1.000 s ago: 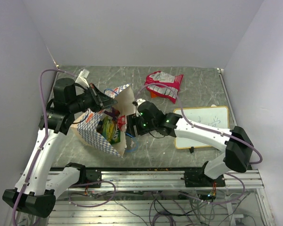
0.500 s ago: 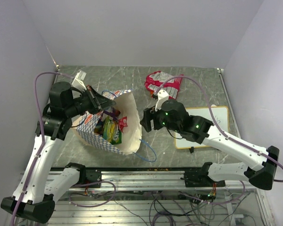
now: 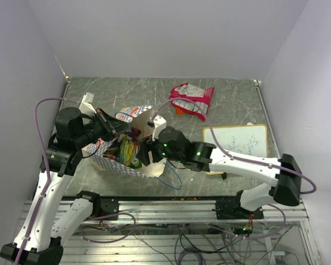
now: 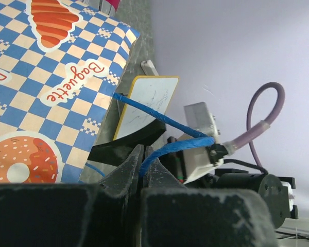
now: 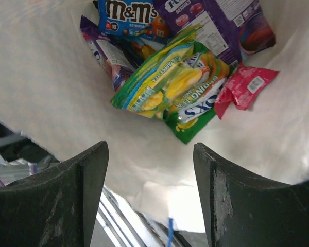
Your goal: Take the snacks out of the paper bag
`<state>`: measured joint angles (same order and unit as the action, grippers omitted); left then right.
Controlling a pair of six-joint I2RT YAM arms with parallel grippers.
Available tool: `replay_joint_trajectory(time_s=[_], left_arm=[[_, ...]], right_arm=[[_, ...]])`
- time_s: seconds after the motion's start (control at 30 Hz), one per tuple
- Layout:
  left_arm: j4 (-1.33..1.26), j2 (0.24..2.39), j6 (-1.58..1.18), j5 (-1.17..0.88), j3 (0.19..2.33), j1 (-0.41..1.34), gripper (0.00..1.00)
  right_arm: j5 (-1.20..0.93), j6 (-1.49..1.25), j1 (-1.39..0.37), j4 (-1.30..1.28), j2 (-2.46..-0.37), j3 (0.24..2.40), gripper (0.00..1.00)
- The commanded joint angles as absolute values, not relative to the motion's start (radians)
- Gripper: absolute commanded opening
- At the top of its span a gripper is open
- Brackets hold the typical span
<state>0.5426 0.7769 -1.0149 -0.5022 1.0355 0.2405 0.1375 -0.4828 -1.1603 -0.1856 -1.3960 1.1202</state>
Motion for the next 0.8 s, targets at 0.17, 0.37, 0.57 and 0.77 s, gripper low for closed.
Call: replay_joint_trajectory(time_s=[0.17,0.37,0.57,0.77], left_arm=[[0.495,0.742,-1.077,-0.511,1.028,0.251,0.07],[0.47,0.747,-1.091,-0.501,1.06,0.25,0.07],[0.487,0.767,-1.039,-0.504,1.094,0.251,0.07],[0.506,0.774,-1.008,-0.515,1.105,0.25,0.07]], right_arm=[[0.404,-0.778,-1.198,-0.073,-1.58,1.193,0.66],[0.423,-0.804,-1.199,0.036,-1.668,1.206,0.67],[0.443,-0.835,-1.202,0.074,-1.733,1.232,0.71],[0.415,-0.929,-1.2,0.082,-1.822,1.252,0.75]])
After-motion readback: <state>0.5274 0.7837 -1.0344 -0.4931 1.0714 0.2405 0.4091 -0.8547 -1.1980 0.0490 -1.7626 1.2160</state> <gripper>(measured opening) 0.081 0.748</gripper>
